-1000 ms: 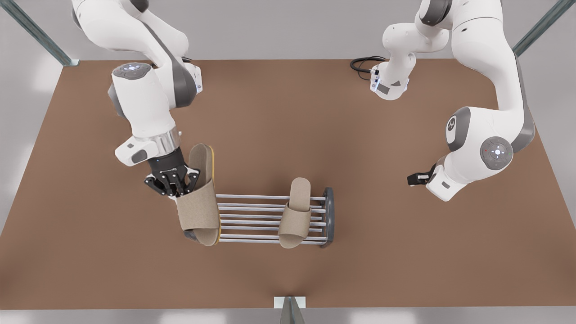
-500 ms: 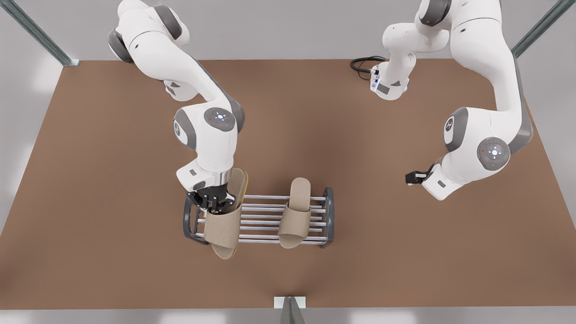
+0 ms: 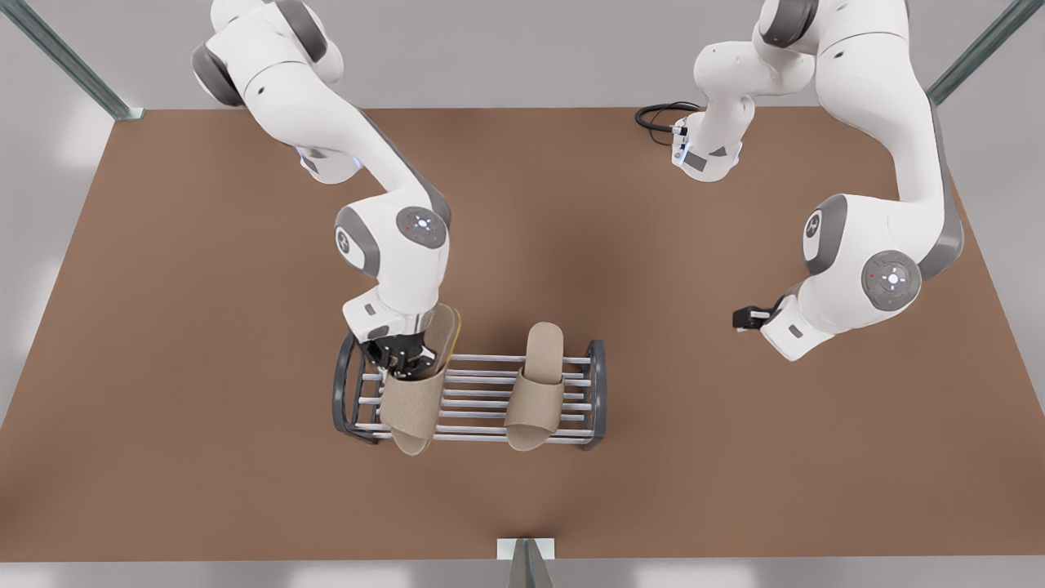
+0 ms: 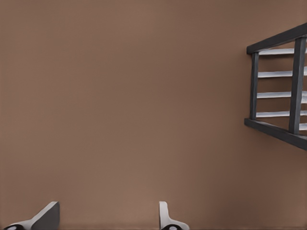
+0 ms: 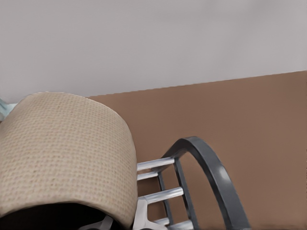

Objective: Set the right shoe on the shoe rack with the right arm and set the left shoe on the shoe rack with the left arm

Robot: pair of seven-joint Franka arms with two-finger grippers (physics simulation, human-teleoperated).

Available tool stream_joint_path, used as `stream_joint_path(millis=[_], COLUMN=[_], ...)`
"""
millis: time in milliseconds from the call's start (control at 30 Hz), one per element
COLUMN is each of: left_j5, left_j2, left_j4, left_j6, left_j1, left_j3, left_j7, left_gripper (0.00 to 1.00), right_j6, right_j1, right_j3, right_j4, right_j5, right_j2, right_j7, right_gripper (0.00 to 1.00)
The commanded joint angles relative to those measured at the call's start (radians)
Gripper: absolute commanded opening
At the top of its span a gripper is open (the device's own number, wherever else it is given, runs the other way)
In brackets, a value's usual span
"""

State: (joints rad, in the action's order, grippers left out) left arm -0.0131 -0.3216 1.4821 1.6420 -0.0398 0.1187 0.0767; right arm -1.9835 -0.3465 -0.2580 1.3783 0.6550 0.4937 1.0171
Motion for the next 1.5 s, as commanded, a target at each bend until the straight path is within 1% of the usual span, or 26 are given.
stream_joint_path(millis=[0,100,167,233,333,367,567,900,933,967,1200,1300,1400,1467], left_j5=[-0.001,0.001,0.001,0.001,-0.001,-0.001,-0.002,-0.002,-0.001,-0.001,-0.002,-0.002,0.001,0.001], left_j2=[0.003,0.001,0.001,0.006,0.001,0.001,-0.002,-0.001,0.001,0.001,-0.005,-0.005,-0.005,-0.008], left_j4=[0.001,-0.002,0.000,0.003,0.000,-0.002,0.000,0.003,0.004,0.006,0.010,0.012,0.004,0.009], left_j6=[-0.022,-0.022,-0.024,-0.027,-0.024,-0.022,-0.008,-0.022,-0.024,-0.022,-0.025,-0.027,-0.031,-0.031], left_j1=[0.000,-0.003,-0.003,0.018,0.018,0.023,0.020,0.027,0.032,0.034,0.037,0.026,0.032,0.031], left_j3=[0.001,0.001,0.001,0.001,0.001,-0.005,-0.005,-0.005,-0.004,-0.004,-0.005,-0.005,-0.002,-0.002], left_j7=[-0.020,-0.017,-0.018,-0.037,-0.023,-0.031,-0.020,-0.023,-0.020,-0.020,-0.006,-0.003,-0.005,-0.003], left_gripper=[1.00,1.00,1.00,1.00,1.00,1.00,1.00,1.00,1.00,1.00,1.00,1.00,1.00,1.00], right_j6=[-0.083,-0.146,-0.161,-0.163,-0.230,-0.241,-0.241,-0.230,-0.238,-0.239,-0.222,-0.222,-0.224,-0.222], right_j1=[0.003,0.012,0.001,0.001,0.001,0.001,0.003,-0.022,-0.019,-0.016,-0.019,-0.014,-0.005,0.017], right_j3=[-0.003,-0.001,-0.001,-0.003,-0.004,-0.006,-0.001,0.000,0.002,0.002,-0.003,-0.010,-0.032,-0.038], right_j4=[0.042,0.045,0.047,0.053,0.151,0.157,0.169,0.215,0.229,0.240,0.242,0.329,0.449,0.441], right_j5=[0.005,0.011,0.078,0.090,0.090,0.092,0.146,0.152,0.153,0.181,0.181,0.176,0.163,0.095], right_j2=[-0.017,-0.012,0.003,0.008,-0.033,-0.032,0.008,0.013,0.011,0.009,-0.006,-0.098,-0.239,-0.282], right_j7=[0.092,0.066,0.052,0.044,0.049,0.054,0.064,0.086,0.086,0.098,0.121,0.112,0.101,0.072], right_gripper=[0.21,0.21,0.21,0.21,0.21,0.21,0.21,0.21,0.51,1.00,1.00,1.00,1.00,1.00])
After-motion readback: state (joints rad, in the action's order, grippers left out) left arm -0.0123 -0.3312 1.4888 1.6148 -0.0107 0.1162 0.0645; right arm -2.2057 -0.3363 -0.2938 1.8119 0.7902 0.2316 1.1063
